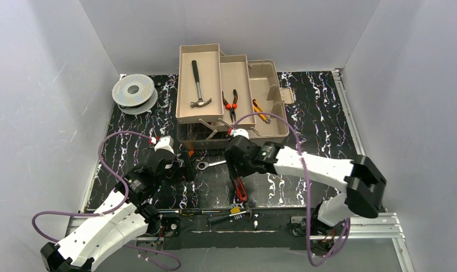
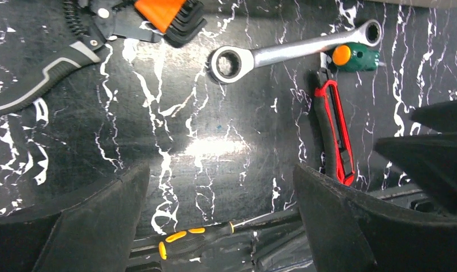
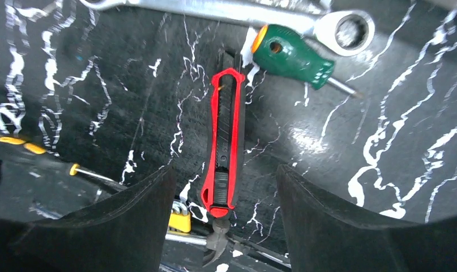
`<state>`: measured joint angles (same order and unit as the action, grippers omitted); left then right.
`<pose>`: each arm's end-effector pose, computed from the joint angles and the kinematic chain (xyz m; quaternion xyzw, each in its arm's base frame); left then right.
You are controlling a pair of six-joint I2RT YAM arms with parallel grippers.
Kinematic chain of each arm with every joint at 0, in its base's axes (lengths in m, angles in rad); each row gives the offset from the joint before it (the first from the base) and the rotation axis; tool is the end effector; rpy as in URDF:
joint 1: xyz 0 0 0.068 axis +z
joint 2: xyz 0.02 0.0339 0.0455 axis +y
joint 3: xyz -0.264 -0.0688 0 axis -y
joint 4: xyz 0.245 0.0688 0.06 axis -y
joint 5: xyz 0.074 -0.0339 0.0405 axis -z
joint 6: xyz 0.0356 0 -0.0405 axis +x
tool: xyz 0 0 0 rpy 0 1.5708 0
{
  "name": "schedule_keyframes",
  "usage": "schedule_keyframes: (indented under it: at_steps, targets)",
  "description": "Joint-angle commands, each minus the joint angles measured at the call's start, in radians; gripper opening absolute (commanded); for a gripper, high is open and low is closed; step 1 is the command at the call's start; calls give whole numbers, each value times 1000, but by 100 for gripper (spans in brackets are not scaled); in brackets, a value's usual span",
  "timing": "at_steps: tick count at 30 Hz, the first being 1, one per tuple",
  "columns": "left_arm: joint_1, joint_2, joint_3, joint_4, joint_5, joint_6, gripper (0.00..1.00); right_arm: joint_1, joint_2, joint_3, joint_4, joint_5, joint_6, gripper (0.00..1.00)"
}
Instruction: Pack the tool kit
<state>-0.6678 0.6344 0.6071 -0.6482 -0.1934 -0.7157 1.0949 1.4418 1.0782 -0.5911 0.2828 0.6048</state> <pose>0.1133 -0.0807 0.2551 -0.0633 0.8960 -0.2078 0.3873 0.1458 0.2611 0.2560 -0.1874 0.9256 0.1368 0.2990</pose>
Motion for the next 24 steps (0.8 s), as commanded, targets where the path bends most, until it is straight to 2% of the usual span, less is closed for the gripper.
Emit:
schedule_keyframes:
  at_steps: [1, 10, 17, 24]
  targets:
    - [-3, 1, -5, 11, 76, 24, 98, 51, 133, 67, -8, 3, 74, 74]
    - [-4, 3, 8, 4, 77, 40, 98, 53, 313, 100, -12, -94, 76, 72]
    - [-3, 24, 16, 6, 83, 59, 98, 52, 310, 22, 4, -89, 104, 64]
    - [-3, 41, 34, 8, 97, 93, 98, 53, 318, 16, 14, -85, 96, 42]
